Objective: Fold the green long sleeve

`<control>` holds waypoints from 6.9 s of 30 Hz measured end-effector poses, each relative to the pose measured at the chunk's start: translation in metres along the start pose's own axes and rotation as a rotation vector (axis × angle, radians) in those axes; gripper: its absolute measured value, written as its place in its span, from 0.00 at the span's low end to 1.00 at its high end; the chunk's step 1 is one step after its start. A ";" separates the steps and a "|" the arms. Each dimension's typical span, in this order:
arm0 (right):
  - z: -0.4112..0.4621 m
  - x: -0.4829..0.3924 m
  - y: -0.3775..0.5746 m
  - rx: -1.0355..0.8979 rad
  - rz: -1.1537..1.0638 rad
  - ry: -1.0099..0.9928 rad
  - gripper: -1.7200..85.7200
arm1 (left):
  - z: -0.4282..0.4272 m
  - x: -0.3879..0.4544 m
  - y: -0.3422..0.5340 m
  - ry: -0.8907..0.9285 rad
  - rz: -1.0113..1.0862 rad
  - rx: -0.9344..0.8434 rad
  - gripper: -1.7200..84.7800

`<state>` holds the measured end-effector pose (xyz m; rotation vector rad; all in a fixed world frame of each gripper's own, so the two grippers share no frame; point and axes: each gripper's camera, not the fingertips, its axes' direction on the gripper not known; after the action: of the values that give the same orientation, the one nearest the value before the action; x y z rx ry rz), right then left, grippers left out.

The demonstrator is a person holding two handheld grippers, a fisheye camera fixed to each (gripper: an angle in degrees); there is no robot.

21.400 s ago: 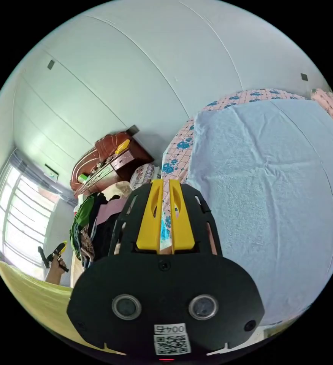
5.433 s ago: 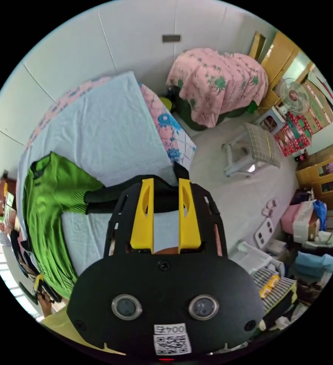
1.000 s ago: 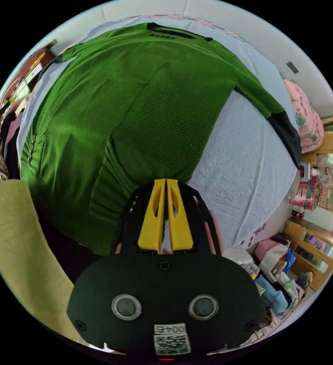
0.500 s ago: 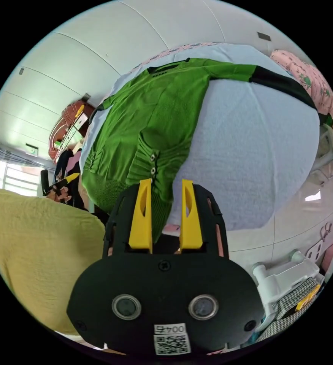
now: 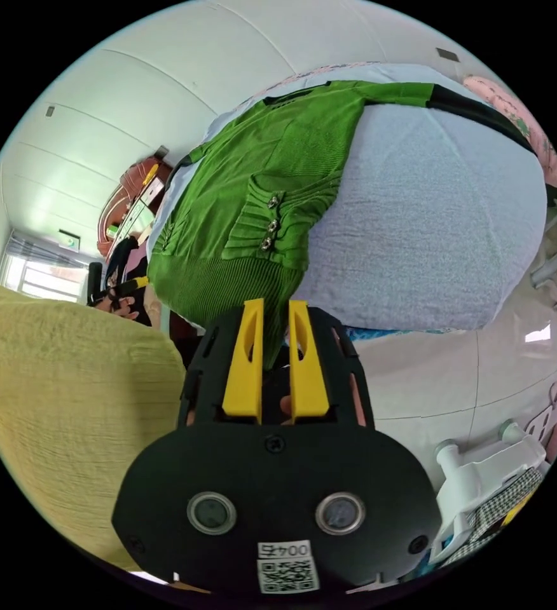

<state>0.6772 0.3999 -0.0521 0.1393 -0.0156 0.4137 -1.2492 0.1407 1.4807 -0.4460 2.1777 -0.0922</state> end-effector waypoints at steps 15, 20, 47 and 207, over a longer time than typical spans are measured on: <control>0.002 0.008 -0.001 -0.114 0.065 0.083 0.05 | 0.007 0.014 -0.005 -0.147 -0.052 -0.037 0.07; -0.010 -0.002 -0.023 -0.226 -0.029 0.151 0.08 | 0.005 0.029 -0.009 -0.273 -0.005 -0.086 0.10; 0.143 -0.013 -0.193 -0.406 -0.120 0.308 0.01 | 0.169 0.167 -0.218 -0.363 0.668 -0.411 0.02; 0.156 0.140 -0.521 0.128 -0.252 0.400 0.15 | 0.285 -0.087 -0.517 -0.337 0.718 0.019 0.15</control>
<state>1.0164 -0.0377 0.0404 0.1804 0.4189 0.1847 -0.8310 -0.2843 1.4905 0.3268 1.8787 0.3335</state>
